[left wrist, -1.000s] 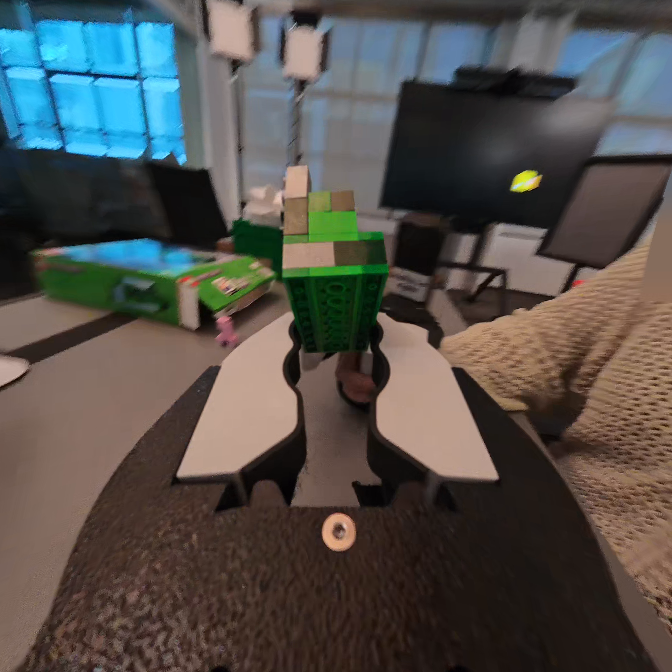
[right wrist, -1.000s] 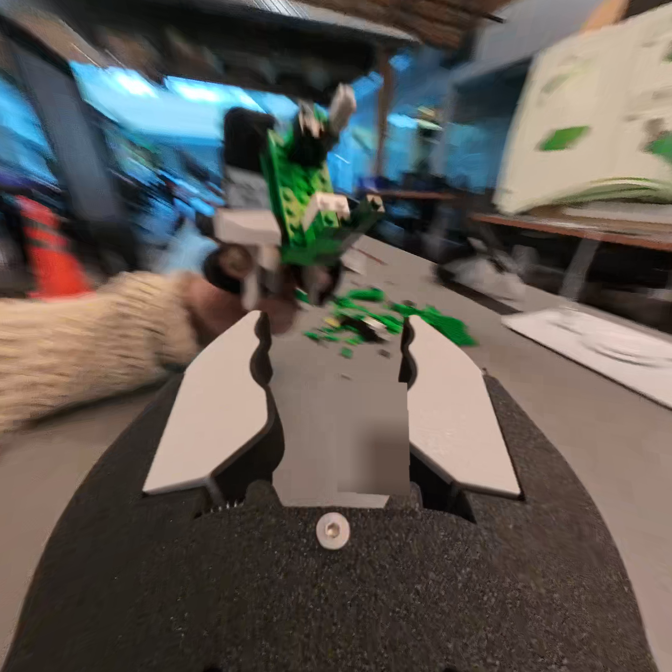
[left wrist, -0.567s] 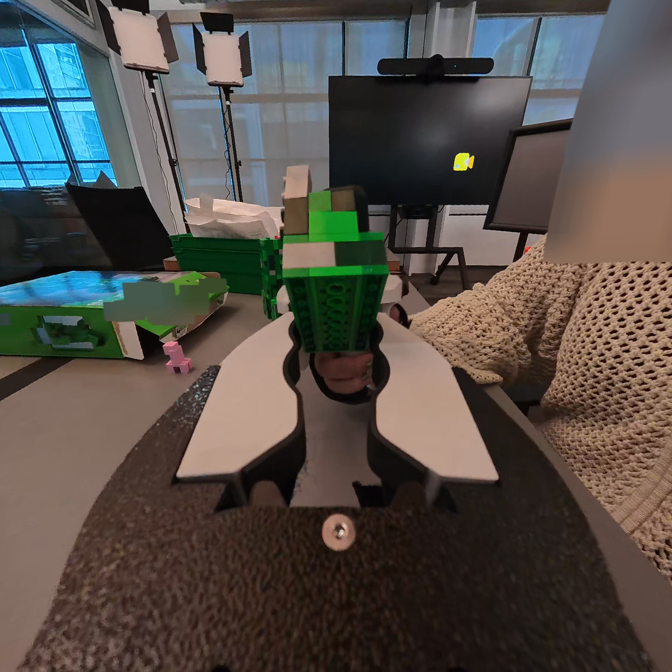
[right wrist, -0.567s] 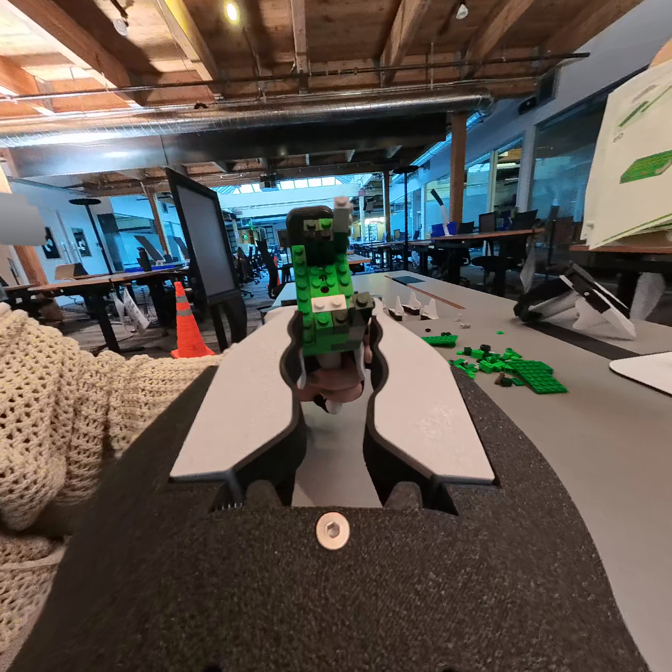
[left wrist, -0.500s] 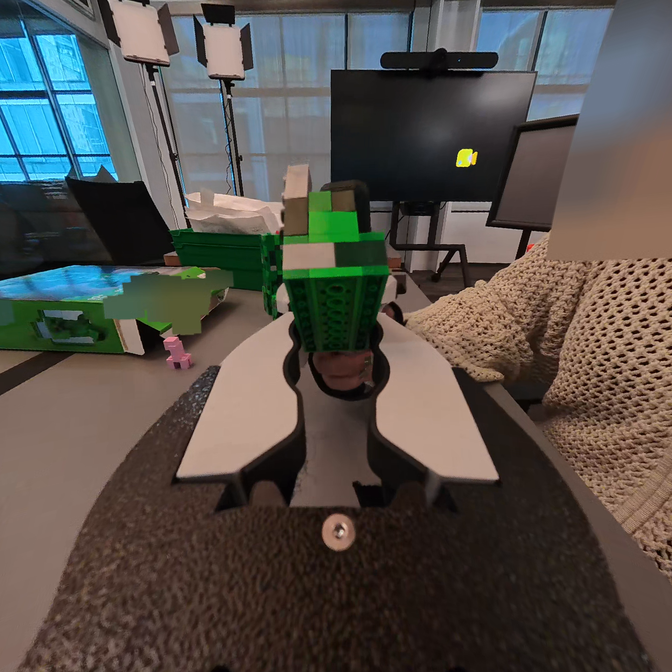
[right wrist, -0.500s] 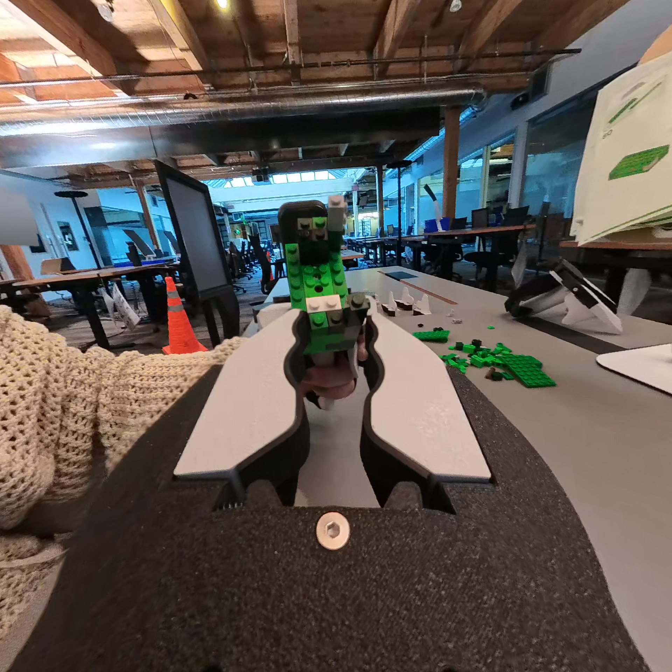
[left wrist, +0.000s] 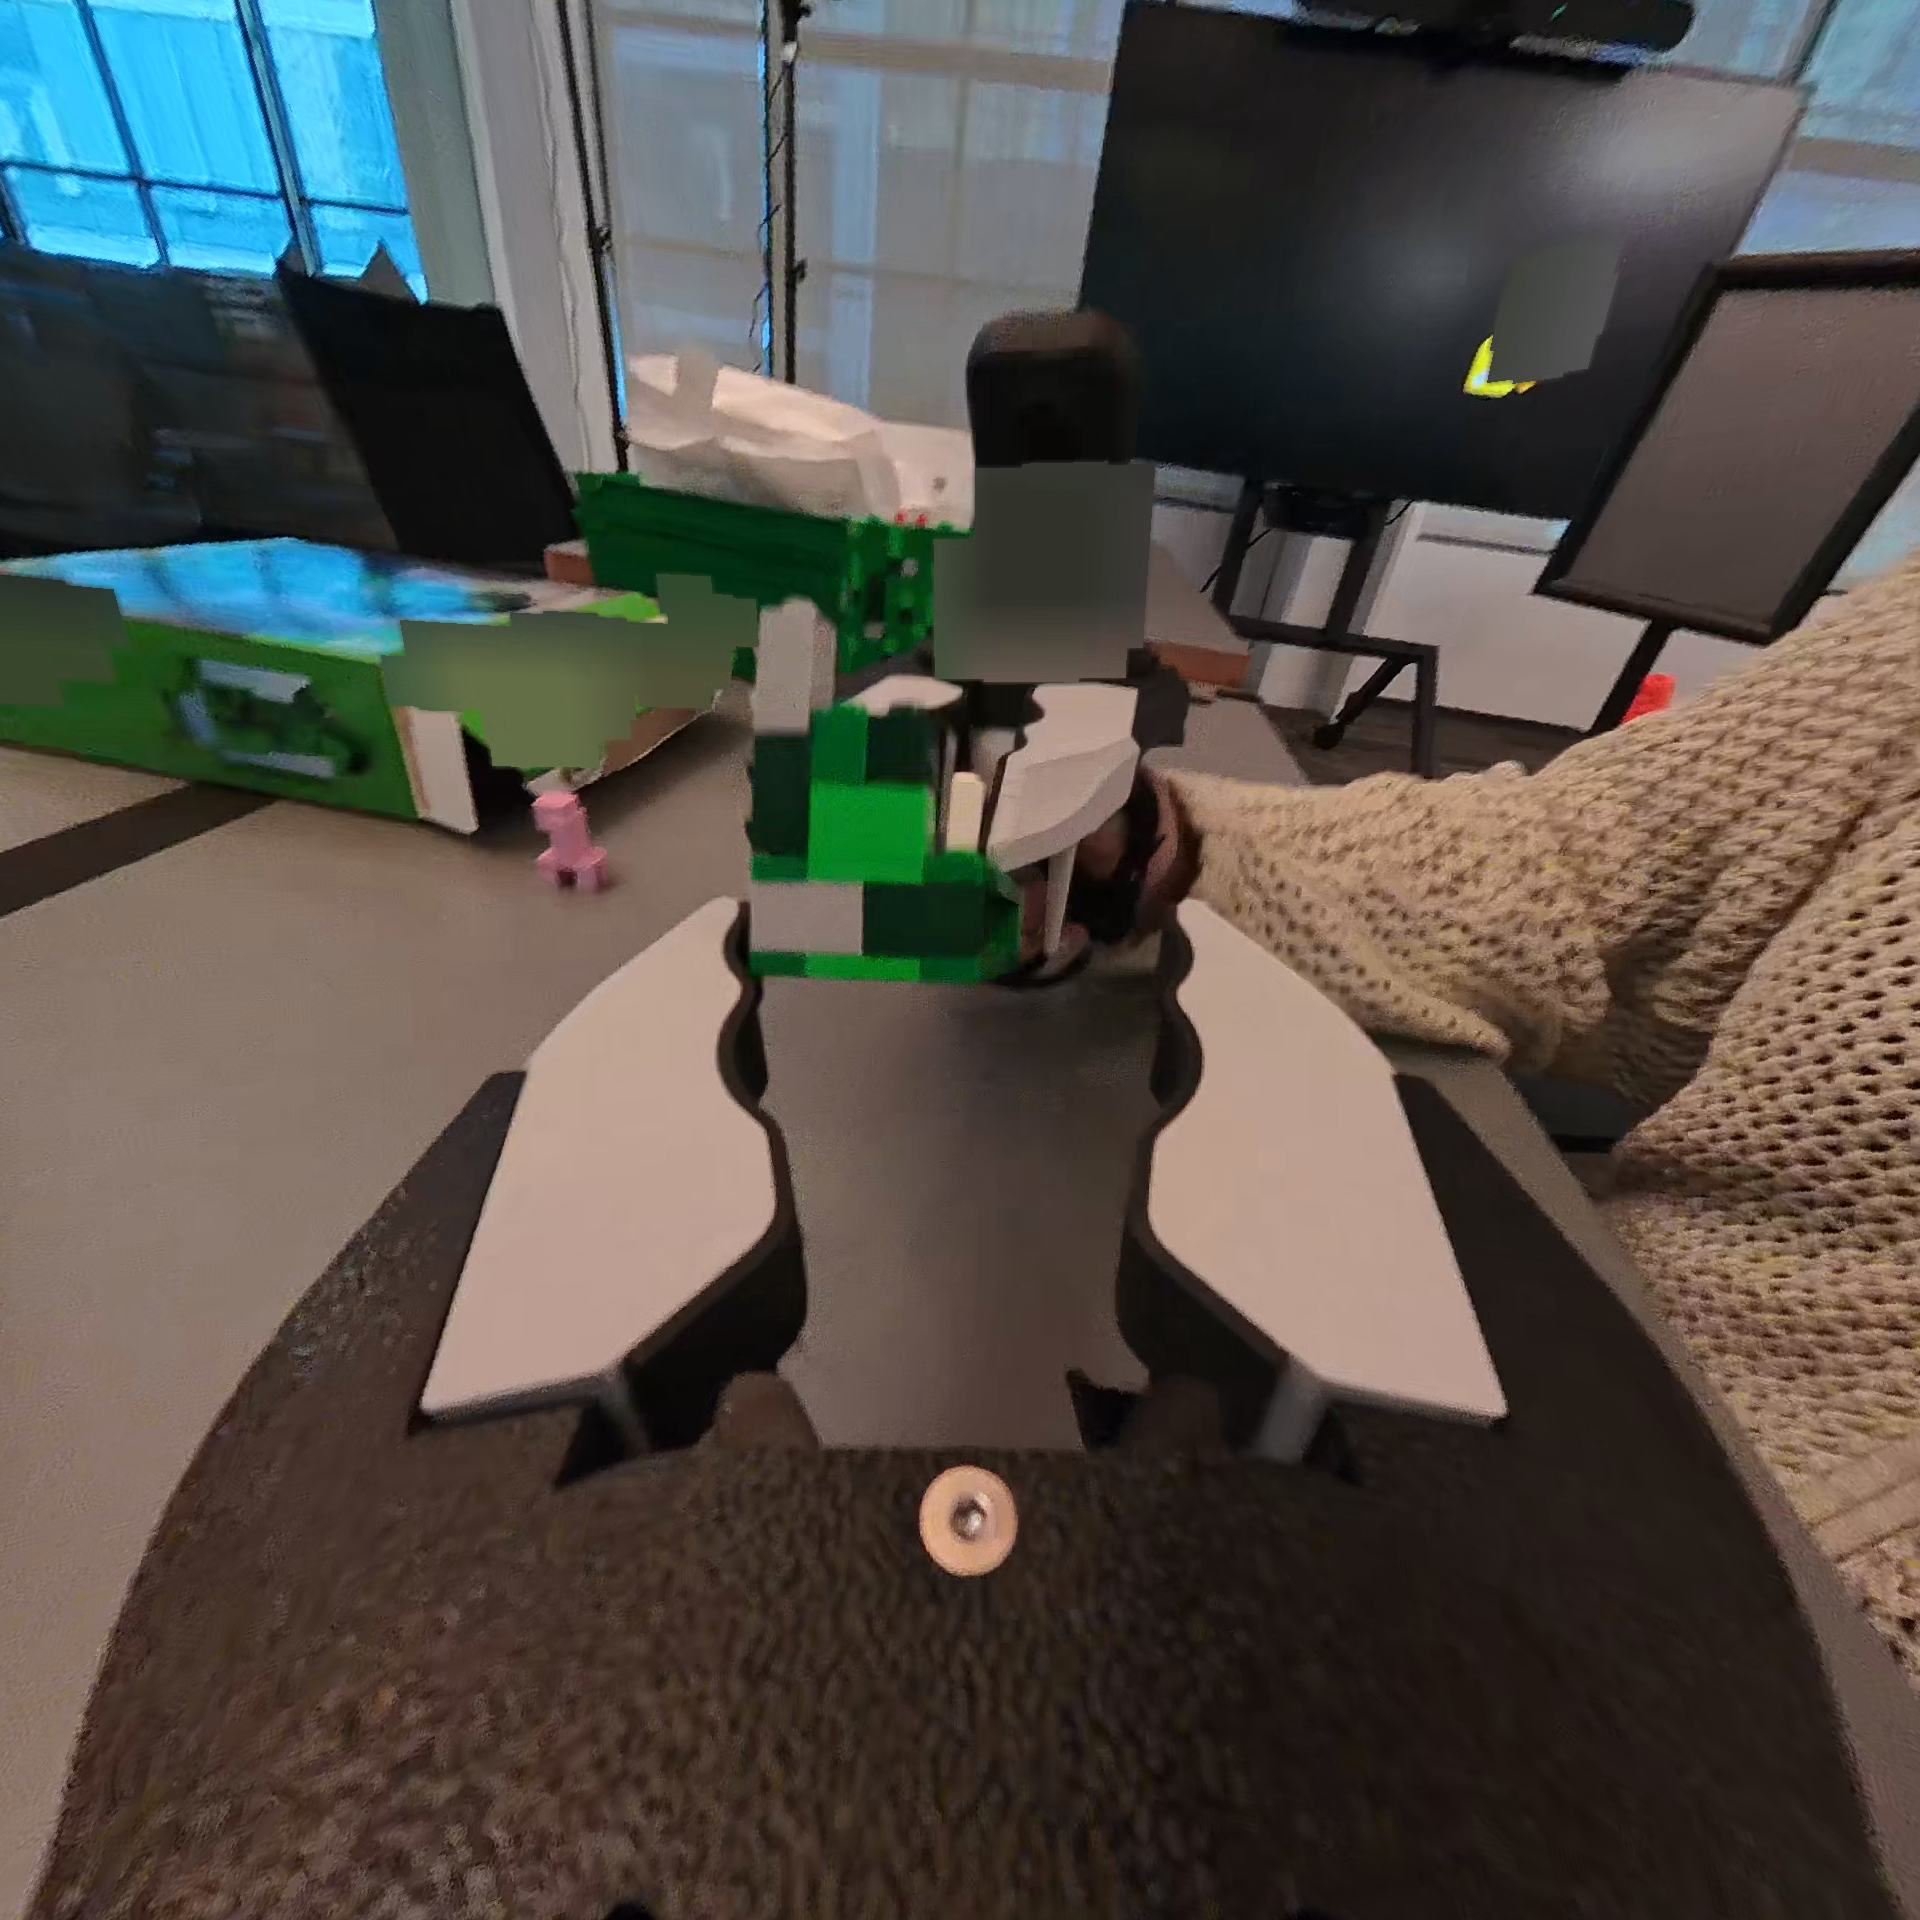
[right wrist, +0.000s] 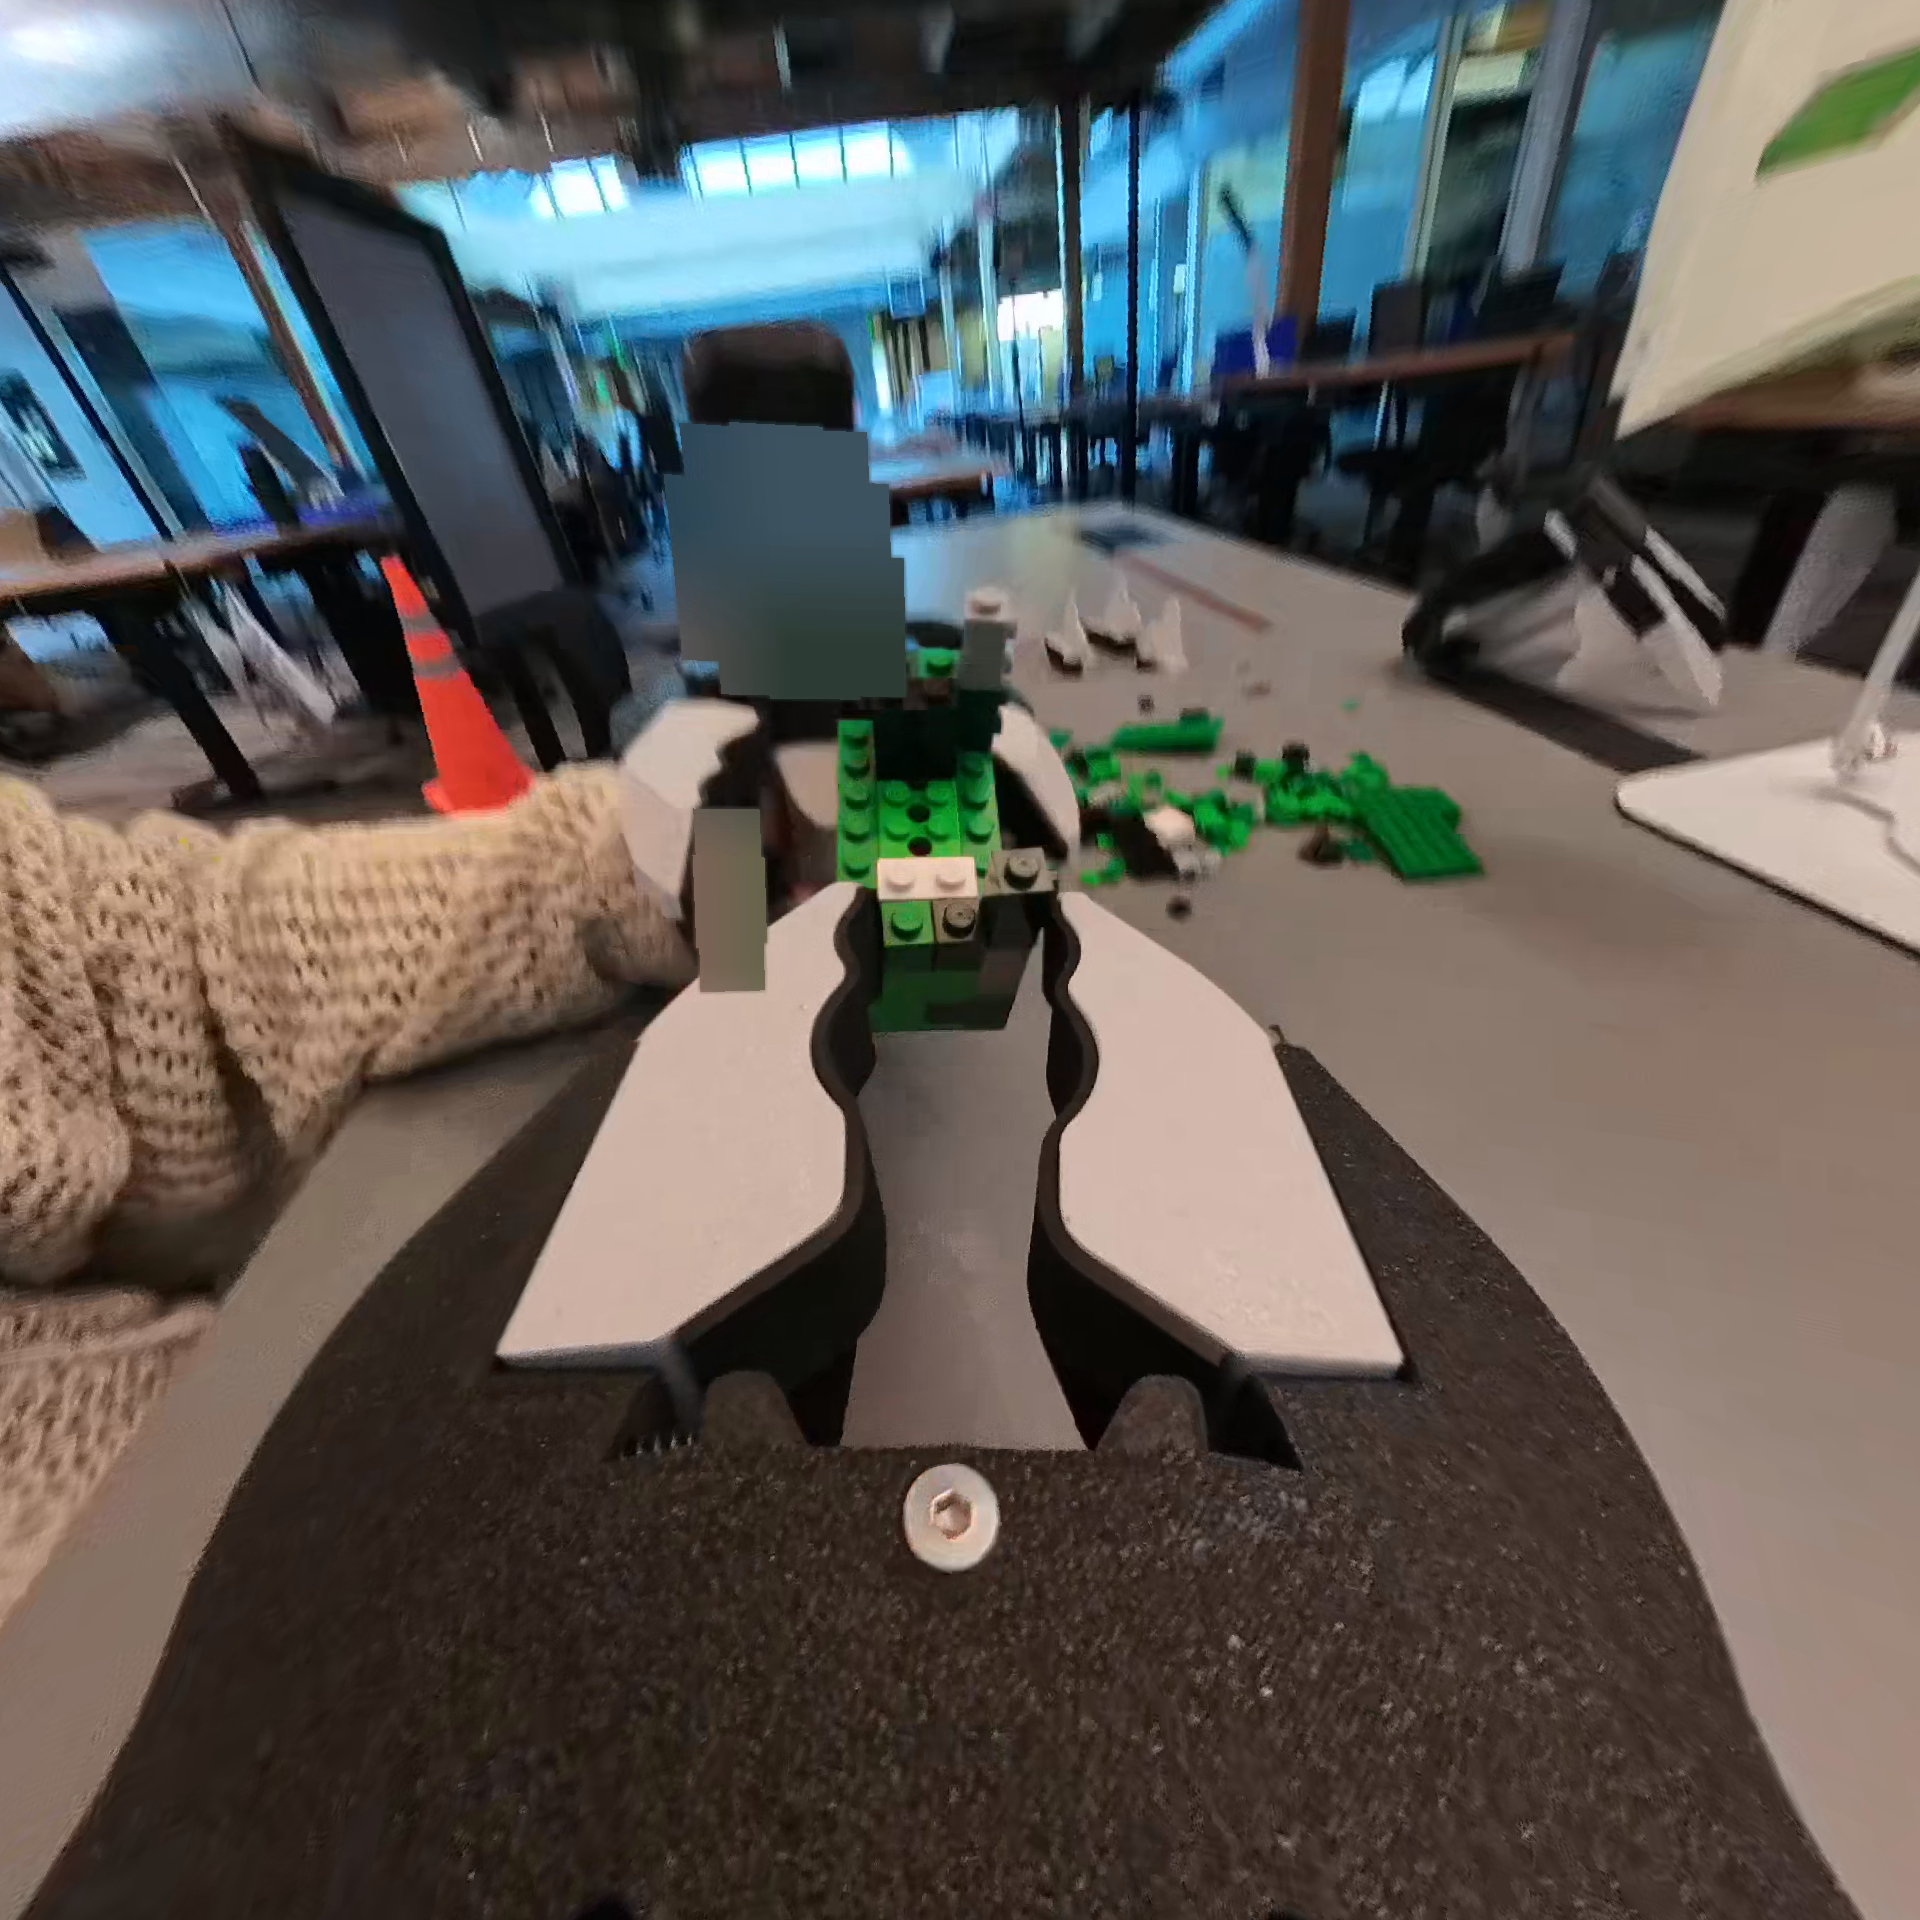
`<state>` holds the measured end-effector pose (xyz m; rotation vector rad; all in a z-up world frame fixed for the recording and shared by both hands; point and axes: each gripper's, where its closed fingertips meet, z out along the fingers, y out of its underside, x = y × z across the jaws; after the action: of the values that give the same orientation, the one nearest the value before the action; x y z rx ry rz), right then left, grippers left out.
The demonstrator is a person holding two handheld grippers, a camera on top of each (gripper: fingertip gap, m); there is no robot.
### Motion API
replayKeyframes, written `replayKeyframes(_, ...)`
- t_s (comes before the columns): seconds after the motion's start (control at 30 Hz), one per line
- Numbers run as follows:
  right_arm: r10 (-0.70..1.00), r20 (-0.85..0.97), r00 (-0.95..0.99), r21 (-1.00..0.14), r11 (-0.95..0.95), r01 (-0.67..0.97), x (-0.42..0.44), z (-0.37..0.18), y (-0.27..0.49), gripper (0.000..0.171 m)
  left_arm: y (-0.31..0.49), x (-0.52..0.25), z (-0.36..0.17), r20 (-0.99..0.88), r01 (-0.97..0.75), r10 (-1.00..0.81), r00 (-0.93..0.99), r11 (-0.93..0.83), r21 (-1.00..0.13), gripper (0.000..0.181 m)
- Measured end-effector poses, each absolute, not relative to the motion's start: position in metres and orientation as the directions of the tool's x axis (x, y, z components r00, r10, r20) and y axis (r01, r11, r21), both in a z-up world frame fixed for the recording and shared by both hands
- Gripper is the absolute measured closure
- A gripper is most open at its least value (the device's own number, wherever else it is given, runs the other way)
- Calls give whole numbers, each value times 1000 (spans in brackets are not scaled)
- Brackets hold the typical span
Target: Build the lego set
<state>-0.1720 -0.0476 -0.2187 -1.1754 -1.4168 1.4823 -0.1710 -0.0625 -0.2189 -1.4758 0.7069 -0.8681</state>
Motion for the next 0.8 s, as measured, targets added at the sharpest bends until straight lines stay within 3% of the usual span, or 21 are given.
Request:
replayKeyframes(0.17, 956, -108, -271, -930, -1, 367, -140, -255, -24, 143, -59, -178, -230, -28, -95, -797, 604, -37, -995, 113)
replayKeyframes(0.3, 961, -59, -271, -889, 73, 451, -118, -277, -11, 143, -59, -171, -238, -189, -254, -767, 613, 36, -967, 121)
replayKeyframes(0.63, 931, -140, -338, -935, -12, 354, -110, -261, -17, 143, -55, -151, -259, -151, -313, -789, 596, -55, -948, 127)
replayKeyframes(0.8, 850, -187, -493, -971, -85, 222, -122, -233, -58, 143, -56, -126, -276, 3, -290, -823, 568, -203, -935, 108)
